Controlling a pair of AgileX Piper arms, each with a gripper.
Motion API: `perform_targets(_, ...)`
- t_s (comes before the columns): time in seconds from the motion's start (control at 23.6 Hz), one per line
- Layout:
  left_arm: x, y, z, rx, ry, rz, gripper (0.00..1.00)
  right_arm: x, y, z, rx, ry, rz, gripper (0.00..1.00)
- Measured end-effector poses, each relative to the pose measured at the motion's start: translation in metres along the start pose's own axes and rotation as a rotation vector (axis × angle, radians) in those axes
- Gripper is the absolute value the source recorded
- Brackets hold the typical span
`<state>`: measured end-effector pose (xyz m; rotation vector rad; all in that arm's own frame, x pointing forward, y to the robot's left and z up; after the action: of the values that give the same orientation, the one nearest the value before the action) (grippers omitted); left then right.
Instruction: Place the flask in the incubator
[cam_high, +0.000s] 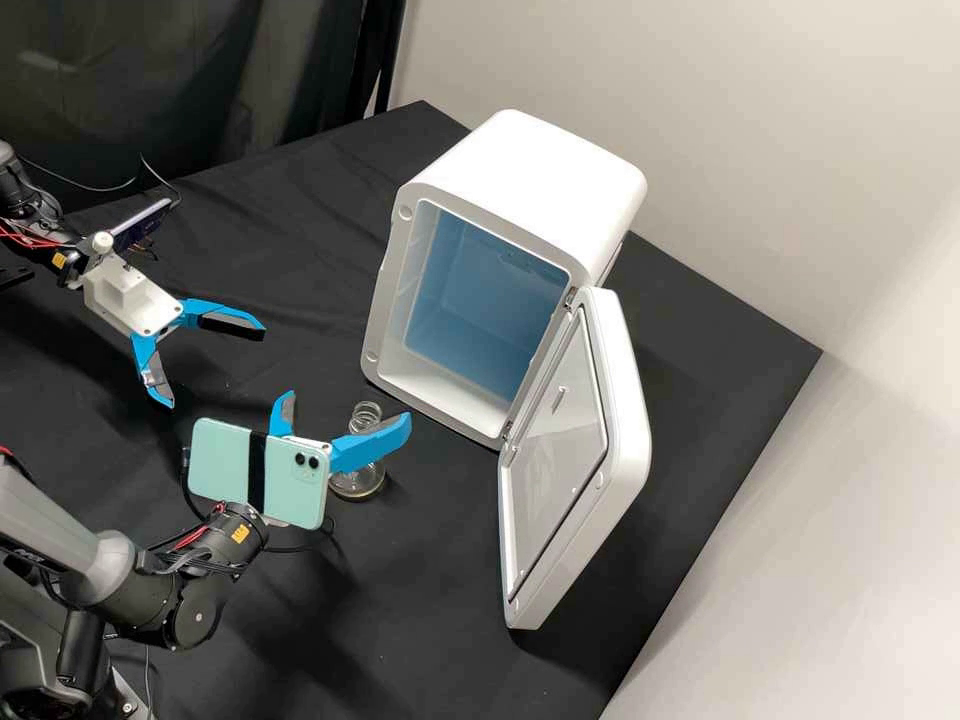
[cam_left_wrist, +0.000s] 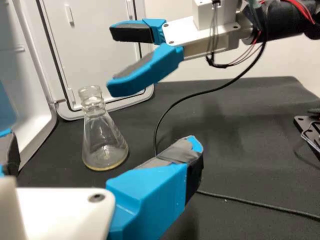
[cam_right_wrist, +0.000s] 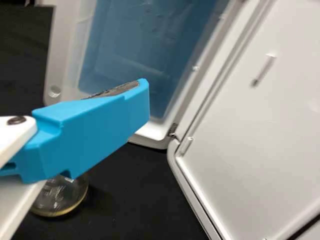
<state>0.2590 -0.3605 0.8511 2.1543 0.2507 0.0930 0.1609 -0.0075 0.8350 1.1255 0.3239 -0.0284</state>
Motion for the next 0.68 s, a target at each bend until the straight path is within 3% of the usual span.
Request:
perform_targets(0.21,0.000,0.0002,0.000,0.000,0.000,0.001,1.00,-0.001,-0.009,0.004,-0.069,0.024,-0.073,1.00)
perform_targets(0.47,0.000,0.0002,0.000,0.000,0.000,0.001,1.00,-0.001,-0.010,0.002,-0.074,0.040,-0.090,1.00)
perform_targets(0.68,0.001,0.0019,0.000,0.002,-0.001,0.007,1.00,0.006,-0.013,-0.011,-0.078,0.124,-0.107,1.00)
